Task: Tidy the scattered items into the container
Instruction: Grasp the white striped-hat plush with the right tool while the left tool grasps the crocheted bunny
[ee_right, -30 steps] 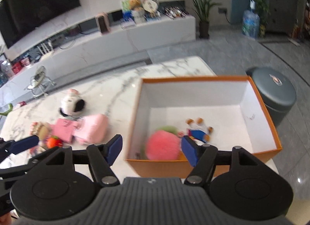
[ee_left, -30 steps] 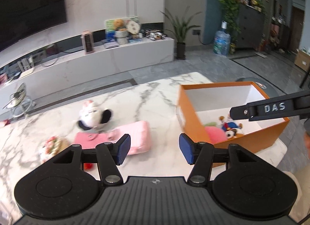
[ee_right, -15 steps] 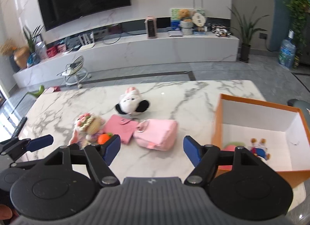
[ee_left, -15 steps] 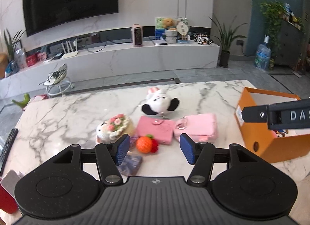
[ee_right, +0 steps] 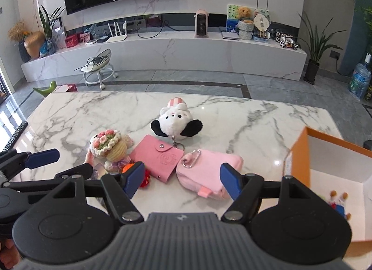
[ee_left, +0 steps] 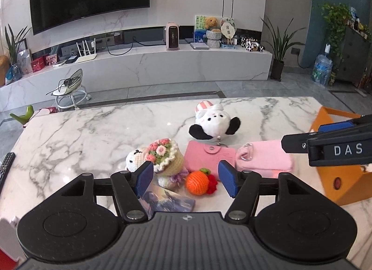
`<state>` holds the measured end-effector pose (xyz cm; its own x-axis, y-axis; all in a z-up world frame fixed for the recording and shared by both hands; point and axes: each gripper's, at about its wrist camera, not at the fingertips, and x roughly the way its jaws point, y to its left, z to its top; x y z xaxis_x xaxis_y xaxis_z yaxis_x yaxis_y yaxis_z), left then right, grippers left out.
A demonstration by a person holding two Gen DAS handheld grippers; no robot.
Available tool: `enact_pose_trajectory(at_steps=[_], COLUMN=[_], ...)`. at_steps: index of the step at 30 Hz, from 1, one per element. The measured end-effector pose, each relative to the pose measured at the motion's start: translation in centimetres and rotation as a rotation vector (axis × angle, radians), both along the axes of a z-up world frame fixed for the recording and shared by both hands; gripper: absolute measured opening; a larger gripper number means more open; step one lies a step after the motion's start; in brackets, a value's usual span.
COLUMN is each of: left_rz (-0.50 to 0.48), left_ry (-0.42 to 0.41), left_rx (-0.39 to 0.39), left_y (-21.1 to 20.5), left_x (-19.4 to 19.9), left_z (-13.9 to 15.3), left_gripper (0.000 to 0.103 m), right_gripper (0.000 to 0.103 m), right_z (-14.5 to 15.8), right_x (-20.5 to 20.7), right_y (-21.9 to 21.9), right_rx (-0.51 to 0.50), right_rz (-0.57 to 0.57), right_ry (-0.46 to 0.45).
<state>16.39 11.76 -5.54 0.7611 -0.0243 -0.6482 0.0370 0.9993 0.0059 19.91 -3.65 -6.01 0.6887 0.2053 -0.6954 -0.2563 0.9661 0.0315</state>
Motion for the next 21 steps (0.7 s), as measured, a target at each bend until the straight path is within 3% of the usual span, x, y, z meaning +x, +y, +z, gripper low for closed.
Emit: enact_pose_trajectory(at_steps=[9,14,21], left_rz=[0.008,0.027,0.054], left_ry=[0.016,0.039,-0.001], left_rx=[0.063,0.093,0.080], left_y=[1.1,1.1,1.3], left_x=[4.7,7.2,8.5], left_z=[-4.0,-6.1,-8.0], left_gripper=[0.082,0.083,0.083], right_gripper=[0.075,0.084,0.087], right_z=[-3.8,-5.7,-8.7], right_x=[6.5,10.0,14.5], right_y=[1.2,1.6,2.2], right_rx=[0.026,0.052,0.080], right_rz=[-0.005,-0.008,-0.031], right_ry=[0.051,0.059,0.047])
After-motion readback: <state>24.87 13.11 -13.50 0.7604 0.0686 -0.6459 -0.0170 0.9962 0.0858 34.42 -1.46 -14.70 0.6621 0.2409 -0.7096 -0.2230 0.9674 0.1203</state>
